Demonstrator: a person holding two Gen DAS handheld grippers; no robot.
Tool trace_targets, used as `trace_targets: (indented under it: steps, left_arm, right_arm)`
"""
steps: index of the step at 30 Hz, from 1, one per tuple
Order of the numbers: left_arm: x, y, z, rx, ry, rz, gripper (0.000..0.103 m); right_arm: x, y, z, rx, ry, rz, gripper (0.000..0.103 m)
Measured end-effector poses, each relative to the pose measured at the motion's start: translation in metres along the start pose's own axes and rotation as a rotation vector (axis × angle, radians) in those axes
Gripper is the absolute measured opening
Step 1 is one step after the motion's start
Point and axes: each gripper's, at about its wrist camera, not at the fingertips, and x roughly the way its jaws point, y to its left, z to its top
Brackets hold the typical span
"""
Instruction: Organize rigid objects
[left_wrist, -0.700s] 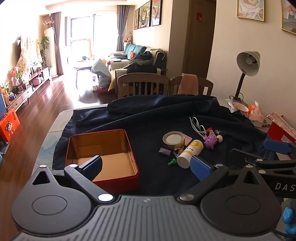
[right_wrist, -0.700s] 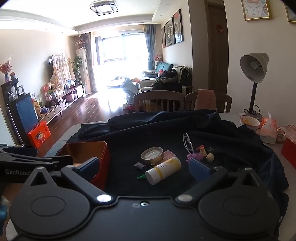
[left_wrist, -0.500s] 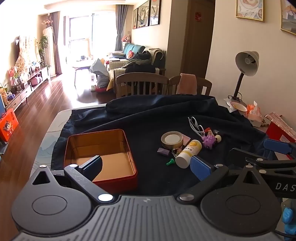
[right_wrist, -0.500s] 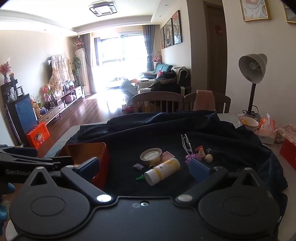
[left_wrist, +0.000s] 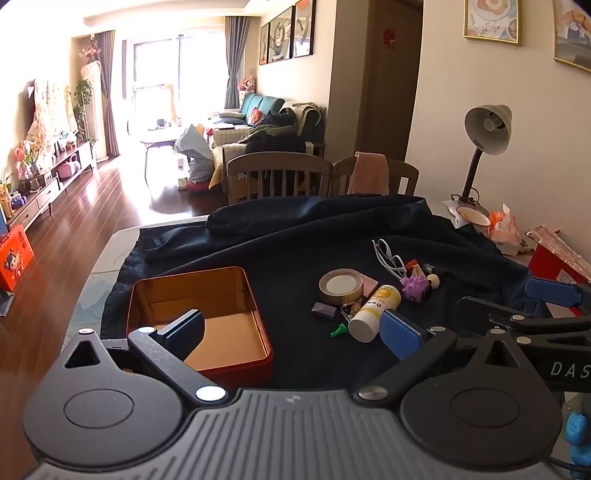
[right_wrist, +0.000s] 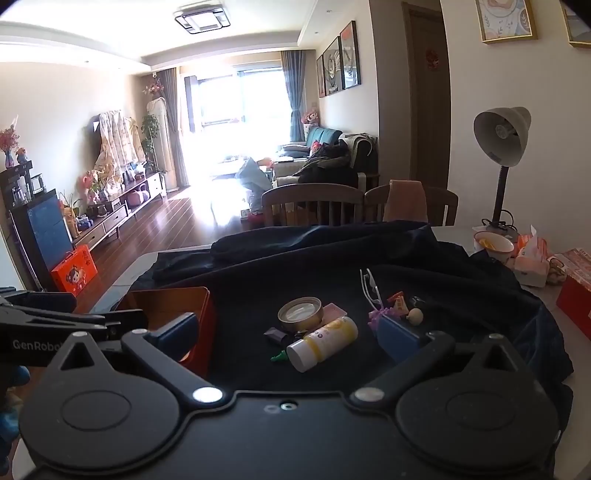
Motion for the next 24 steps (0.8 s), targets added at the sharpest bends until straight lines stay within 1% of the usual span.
trace_targets:
  steps: [5, 10, 18, 24]
  left_arm:
    - [0.0021, 0.0029, -0.0001, -0.017, 0.011, -0.007, 0.102]
    - [0.0021, 0.0016, 0.0007, -0.01, 0.004, -0.002, 0.102]
    - [0.0032, 0.0018, 0.0014, -0.022, 0.007, -0.027, 0.102]
    - [0.0036, 0.001, 0.0025, -0.02, 0.006, -0.031, 0.102]
  right_arm:
    - [0.007, -0.0004, -0.0036, 0.0, 0.001, -0.001, 0.103]
    - [0.0065, -0.0008, -0.0045, 0.0, -0.004, -0.001, 0.103]
    - [0.0038, -0.0023, -0.0053, 0.0, -0.012, 0.0, 0.103]
    - [0.0035, -0.0028, -0.005, 0.001, -0.014, -0.003, 0.103]
